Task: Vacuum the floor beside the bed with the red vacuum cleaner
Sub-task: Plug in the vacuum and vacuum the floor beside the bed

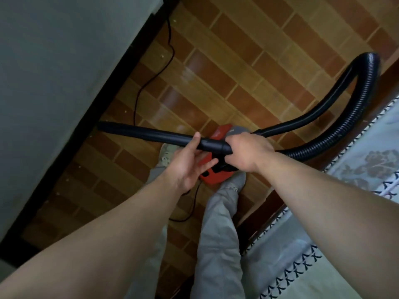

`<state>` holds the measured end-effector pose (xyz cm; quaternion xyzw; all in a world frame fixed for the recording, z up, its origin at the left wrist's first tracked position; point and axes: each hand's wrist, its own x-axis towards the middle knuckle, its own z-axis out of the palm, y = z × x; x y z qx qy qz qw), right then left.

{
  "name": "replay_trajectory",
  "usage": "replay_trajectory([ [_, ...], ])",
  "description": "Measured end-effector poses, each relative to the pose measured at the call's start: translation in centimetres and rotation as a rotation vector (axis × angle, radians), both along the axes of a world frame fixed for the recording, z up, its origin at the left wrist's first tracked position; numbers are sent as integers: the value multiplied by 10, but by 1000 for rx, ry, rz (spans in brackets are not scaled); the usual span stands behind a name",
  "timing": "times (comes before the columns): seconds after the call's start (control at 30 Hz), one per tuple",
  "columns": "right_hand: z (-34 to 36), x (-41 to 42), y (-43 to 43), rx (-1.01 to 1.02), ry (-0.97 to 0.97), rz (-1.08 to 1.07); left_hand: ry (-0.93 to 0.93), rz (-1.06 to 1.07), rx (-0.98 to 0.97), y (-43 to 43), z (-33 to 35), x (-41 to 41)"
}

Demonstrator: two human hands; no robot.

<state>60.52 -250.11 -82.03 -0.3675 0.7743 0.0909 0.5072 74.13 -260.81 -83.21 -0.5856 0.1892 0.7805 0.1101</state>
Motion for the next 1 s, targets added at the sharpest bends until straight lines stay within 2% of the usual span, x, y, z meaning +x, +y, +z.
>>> replay_trajectory([
  [0.07, -12, 0, 6, -12, 44, 16, -12, -78, 6, 5, -13, 12],
  [0.23, -44, -2, 20, 12, 84, 76, -191, -12, 36, 37, -57, 52],
  [0.4, -75, 5, 32, 14, 114, 105, -280, -53, 11, 68, -96, 69],
  [0.67, -110, 19, 43, -19, 141, 79, -343, -63, -16, 84, -136, 71],
  [1.0, -125, 17, 42, -90, 215, 75, -306, -86, -33, 84, -157, 79],
])
